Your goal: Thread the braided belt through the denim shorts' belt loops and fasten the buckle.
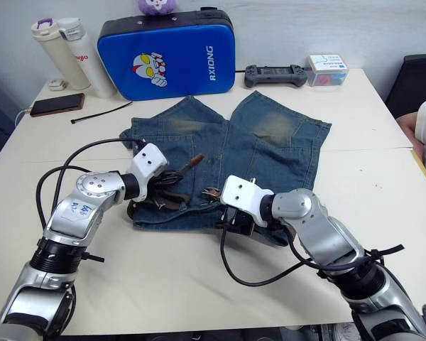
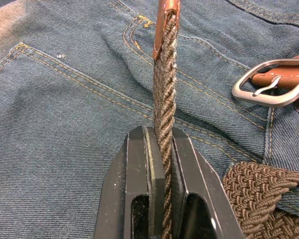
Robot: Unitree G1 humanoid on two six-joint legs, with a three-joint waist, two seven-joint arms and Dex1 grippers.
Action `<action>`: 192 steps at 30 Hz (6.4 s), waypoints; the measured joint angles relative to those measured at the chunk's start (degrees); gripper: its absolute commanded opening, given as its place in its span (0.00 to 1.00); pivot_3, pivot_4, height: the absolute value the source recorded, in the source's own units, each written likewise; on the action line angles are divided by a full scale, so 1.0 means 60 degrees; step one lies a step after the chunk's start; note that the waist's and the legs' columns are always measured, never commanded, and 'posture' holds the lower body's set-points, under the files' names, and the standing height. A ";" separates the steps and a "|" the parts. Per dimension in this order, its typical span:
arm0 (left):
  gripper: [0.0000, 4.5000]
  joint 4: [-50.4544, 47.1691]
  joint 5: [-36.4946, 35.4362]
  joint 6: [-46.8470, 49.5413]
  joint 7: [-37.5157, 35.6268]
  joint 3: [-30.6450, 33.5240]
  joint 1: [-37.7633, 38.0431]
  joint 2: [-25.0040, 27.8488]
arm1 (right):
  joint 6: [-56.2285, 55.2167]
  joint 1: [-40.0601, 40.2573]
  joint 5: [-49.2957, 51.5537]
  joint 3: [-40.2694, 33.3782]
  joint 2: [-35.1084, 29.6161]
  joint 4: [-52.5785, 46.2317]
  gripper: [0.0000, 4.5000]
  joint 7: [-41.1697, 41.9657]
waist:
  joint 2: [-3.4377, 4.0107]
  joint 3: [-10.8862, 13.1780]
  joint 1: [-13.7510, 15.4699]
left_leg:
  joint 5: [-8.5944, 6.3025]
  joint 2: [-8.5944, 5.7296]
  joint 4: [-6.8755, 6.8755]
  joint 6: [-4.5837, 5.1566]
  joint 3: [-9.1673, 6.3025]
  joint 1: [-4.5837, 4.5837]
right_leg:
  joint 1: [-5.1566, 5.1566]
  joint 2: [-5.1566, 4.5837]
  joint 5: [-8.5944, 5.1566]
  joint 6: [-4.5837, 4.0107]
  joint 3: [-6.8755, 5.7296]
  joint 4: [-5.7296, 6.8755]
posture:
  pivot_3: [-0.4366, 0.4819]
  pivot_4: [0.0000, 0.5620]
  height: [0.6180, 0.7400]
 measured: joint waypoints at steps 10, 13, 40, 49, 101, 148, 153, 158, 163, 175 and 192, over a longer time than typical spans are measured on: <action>0.00 -0.0266 0.0003 0.0065 -0.0041 -0.0133 0.0002 -0.0001 | -0.0190 -0.0068 -0.0402 -0.0054 0.0790 0.1013 0.62 -0.0788 | -0.0001 -0.0001 -0.0002 | 0.0000 0.0000 0.0002 0.0000 0.0000 0.0000 | 0.0000 0.0001 0.0000 0.0000 0.0000 0.0002 | 0.48 0.27 1.00; 0.00 -0.0314 0.0003 0.0105 -0.0061 -0.0134 0.0003 0.0026 | -0.0038 -0.0064 -0.0406 -0.0178 0.0948 0.1106 0.37 -0.0942 | -0.0001 -0.0001 0.0001 | 0.0000 0.0000 0.0002 0.0000 0.0000 0.0000 | 0.0000 0.0001 0.0000 0.0000 0.0000 0.0001 | 0.48 0.27 1.00; 0.00 -0.0444 0.0134 0.1260 -0.0620 -0.0872 0.0033 0.0313 | 0.2722 0.0008 0.0663 -0.2125 0.3223 0.0517 0.00 -0.3468 | 0.0004 -0.0006 -0.0134 | 0.0001 -0.0001 -0.0004 -0.0001 -0.0002 0.0002 | -0.0001 0.0000 0.0000 0.0000 0.0002 0.0010 | 0.48 0.27 1.00; 0.00 -0.0379 0.0123 0.1249 -0.0684 -0.0809 -0.0022 0.0381 | 0.2881 0.0007 0.0778 -0.2385 0.3623 0.0518 0.00 -0.4202 | 0.0004 -0.0006 -0.0206 | 0.0000 -0.0001 -0.0006 -0.0001 -0.0003 0.0002 | -0.0004 0.0000 0.0000 0.0000 0.0001 0.0011 | 0.48 0.27 1.00; 0.00 -0.0398 -0.0056 0.2460 0.0590 -0.0567 -0.0584 -0.1833 | 0.2373 0.0265 0.1247 -0.1795 0.3069 0.0204 0.00 -0.3603 | 0.0002 -0.0007 -0.0231 | 0.0001 -0.0004 -0.0003 -0.0001 -0.0001 0.0002 | -0.0006 0.0001 0.0000 0.0000 0.0002 0.0014 | 0.48 0.27 1.00; 0.10 0.0031 0.0657 -0.0689 -0.0304 -0.1649 -0.0965 -0.1543 | -0.5320 -0.2429 -0.0608 -0.0793 -0.1068 0.3948 0.00 0.2417 | 0.0000 -0.0007 -0.0136 | -0.0001 -0.0001 0.0012 0.0002 0.0008 -0.0004 | -0.0001 0.0001 0.0001 0.0003 0.0001 -0.0001 | 0.48 0.27 1.00; 0.55 -0.0091 0.0019 -0.0329 -0.0862 -0.1193 -0.0950 -0.1407 | -0.5810 -0.2428 -0.0779 -0.0804 -0.1202 0.4011 0.00 0.2512 | 0.0001 -0.0006 -0.0166 | -0.0001 0.0001 0.0010 0.0002 0.0009 -0.0004 | -0.0005 0.0003 0.0001 0.0003 0.0002 0.0003 | 0.48 0.27 1.00; 0.99 -0.0747 -0.1486 0.0931 -0.2167 0.0000 -0.0803 -0.0127 | -0.7167 -0.2457 -0.1033 -0.0996 -0.1572 0.4487 0.00 0.2619 | 0.0002 -0.0006 -0.0232 | -0.0002 0.0006 0.0005 0.0001 0.0009 -0.0002 | -0.0007 0.0008 0.0001 0.0002 0.0006 0.0003 | 0.48 0.27 1.00; 0.99 -0.0893 -0.2297 0.1694 -0.2676 0.0588 -0.0553 0.0702 | -0.8510 -0.2833 -0.1045 -0.1167 -0.1865 0.4961 0.00 0.2986 | 0.0002 -0.0005 -0.0212 | -0.0002 0.0004 0.0008 0.0001 0.0006 -0.0003 | -0.0003 0.0007 0.0001 0.0002 0.0002 -0.0003 | 0.48 0.27 1.00; 0.99 -0.1197 -0.2808 0.1994 -0.2181 0.0741 -0.0542 0.0467 | -1.1789 -0.4377 -0.1154 -0.1368 -0.2703 0.7098 0.00 0.4122 | 0.0004 -0.0004 -0.0220 | -0.0002 0.0006 0.0006 0.0001 0.0009 -0.0003 | -0.0003 0.0009 0.0001 0.0002 0.0004 -0.0004 | 0.48 0.27 1.00; 0.99 0.0405 -0.0686 0.0078 0.0931 -0.1069 -0.2094 -0.2908 | -0.7392 -0.4181 -0.1115 -0.1599 -0.2184 0.5568 0.00 0.4305 | 0.0004 -0.0004 -0.0024 | -0.0005 0.0004 0.0040 0.0002 0.0015 -0.0017 | -0.0004 0.0009 0.0003 0.0005 0.0006 0.0004 | 0.48 0.27 1.00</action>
